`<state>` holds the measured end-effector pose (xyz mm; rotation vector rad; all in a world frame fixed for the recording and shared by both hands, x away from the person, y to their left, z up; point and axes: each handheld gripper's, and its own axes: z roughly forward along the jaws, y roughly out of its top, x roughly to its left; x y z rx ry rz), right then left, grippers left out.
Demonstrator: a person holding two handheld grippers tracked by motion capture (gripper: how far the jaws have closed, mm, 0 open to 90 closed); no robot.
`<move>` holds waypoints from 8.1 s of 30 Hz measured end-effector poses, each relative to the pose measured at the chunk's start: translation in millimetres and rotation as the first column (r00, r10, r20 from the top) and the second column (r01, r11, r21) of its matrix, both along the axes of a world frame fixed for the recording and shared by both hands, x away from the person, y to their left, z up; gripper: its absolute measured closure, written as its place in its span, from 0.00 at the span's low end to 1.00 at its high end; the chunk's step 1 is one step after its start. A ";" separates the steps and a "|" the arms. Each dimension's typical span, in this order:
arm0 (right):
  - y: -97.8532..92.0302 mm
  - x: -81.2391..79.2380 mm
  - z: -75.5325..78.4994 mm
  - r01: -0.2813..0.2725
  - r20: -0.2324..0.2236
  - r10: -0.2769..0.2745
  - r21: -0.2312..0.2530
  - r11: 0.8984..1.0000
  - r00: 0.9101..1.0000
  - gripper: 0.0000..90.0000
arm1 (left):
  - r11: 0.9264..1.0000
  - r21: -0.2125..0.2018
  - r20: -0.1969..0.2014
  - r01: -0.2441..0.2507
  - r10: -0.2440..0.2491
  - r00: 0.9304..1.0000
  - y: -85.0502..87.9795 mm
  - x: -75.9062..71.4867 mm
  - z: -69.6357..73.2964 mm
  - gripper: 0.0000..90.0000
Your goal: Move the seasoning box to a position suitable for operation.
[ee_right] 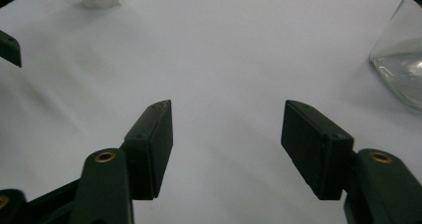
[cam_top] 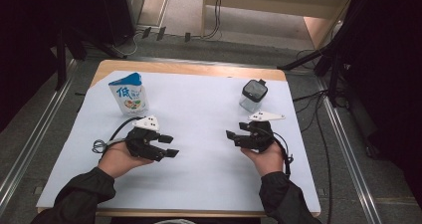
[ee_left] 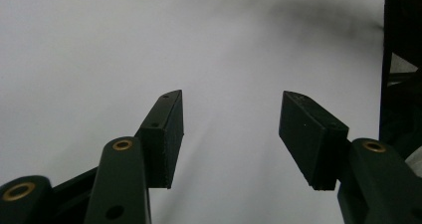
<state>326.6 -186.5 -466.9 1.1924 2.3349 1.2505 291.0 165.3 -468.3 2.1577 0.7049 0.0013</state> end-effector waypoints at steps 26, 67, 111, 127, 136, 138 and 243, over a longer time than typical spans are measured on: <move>-2.4 17.3 -2.8 0.048 -0.015 -0.048 -0.017 0.999 0.999 0.92 | 1.000 -0.018 -0.025 -0.025 0.025 0.999 8.1 6.1 -4.1 0.43; 11.9 140.3 25.2 0.162 -0.093 -0.160 0.016 0.987 0.983 1.00 | 0.998 0.034 -0.022 -0.048 0.048 0.999 23.6 -17.2 -9.2 0.43; 12.9 161.4 17.2 0.246 -0.079 -0.252 -0.075 0.966 0.965 1.00 | 0.999 0.011 -0.006 -0.053 0.053 0.999 32.3 -14.0 -6.7 0.43; 6.7 150.9 18.5 0.246 -0.080 -0.251 -0.073 0.967 0.965 1.00 | 0.999 0.017 0.000 -0.031 0.031 1.000 27.5 -10.3 -5.7 0.42; -3.3 136.8 19.7 0.249 -0.077 -0.253 -0.061 0.967 0.964 1.00 | 1.000 0.019 -0.008 -0.015 0.015 1.000 21.9 -5.1 -5.2 0.42; -6.4 132.0 19.7 0.246 -0.078 -0.250 -0.058 0.968 0.965 1.00 | 1.000 0.024 -0.007 -0.007 0.008 1.000 20.7 -3.5 -4.4 0.42; -42.0 121.6 -23.7 0.403 0.071 -0.398 -0.088 0.911 0.915 0.18 | 0.988 -0.003 -0.083 -0.155 0.154 0.985 44.8 -14.6 0.4 0.25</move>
